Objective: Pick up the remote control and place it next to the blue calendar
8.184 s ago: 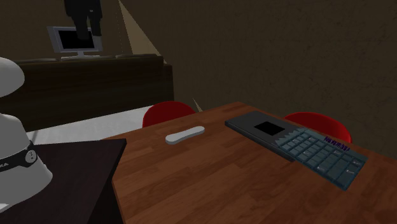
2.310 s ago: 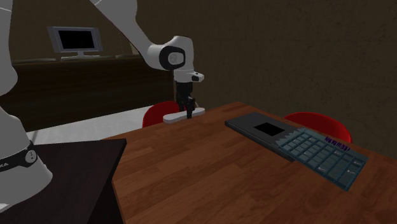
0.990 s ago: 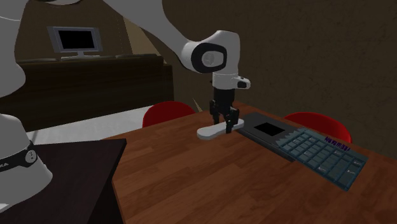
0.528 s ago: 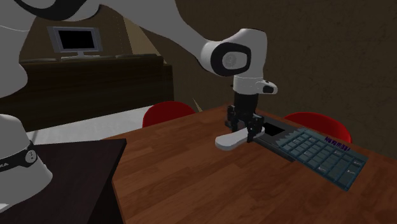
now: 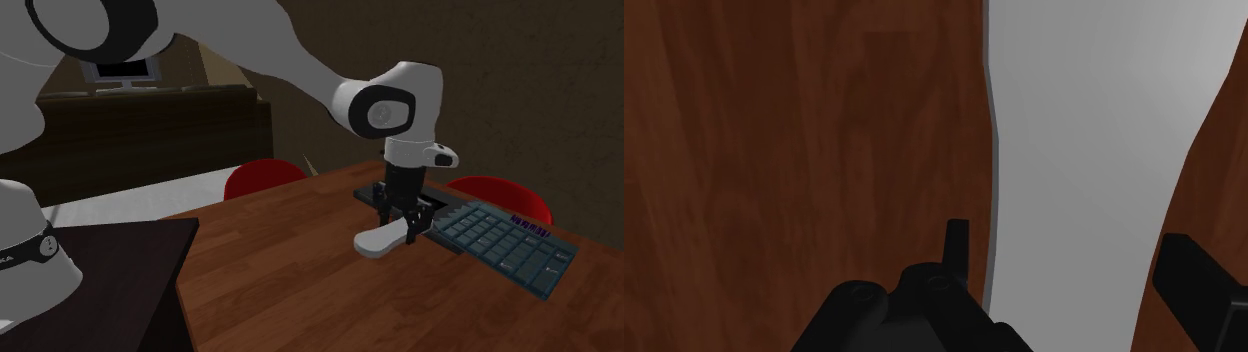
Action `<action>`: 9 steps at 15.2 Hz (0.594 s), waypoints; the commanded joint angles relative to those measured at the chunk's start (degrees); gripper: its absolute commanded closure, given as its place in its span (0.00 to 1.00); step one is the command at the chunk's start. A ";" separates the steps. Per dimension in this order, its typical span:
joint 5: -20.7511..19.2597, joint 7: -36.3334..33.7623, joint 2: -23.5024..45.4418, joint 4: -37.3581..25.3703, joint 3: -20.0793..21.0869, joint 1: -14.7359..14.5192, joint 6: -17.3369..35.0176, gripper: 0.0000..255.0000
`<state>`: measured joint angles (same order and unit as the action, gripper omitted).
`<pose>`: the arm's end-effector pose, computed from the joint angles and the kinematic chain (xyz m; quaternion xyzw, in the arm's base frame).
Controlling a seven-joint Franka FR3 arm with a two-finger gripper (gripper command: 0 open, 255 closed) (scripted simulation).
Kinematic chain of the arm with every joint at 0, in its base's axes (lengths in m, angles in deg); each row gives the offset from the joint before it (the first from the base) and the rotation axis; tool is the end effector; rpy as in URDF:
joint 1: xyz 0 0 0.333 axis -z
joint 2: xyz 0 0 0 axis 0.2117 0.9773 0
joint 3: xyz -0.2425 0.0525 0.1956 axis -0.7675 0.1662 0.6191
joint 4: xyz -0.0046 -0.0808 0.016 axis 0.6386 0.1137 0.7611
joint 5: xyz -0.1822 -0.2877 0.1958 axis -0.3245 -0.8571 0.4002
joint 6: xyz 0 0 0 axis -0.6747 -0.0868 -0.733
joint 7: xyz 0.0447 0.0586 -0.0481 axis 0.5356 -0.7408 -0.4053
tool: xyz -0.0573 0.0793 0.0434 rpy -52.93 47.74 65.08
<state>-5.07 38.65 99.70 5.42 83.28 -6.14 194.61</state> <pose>0.7452 -0.0105 0.2413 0.9770 0.2130 -0.0035 0.0107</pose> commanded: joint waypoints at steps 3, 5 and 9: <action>-0.20 -0.06 1.87 -0.07 -0.18 -0.05 1.85 1.00; -0.30 -0.13 2.82 -0.14 -0.28 -0.10 2.73 1.00; -0.49 -0.25 4.82 -0.45 -0.46 -0.22 4.42 1.00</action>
<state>-5.51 38.43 104.22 4.69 82.86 -6.38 198.39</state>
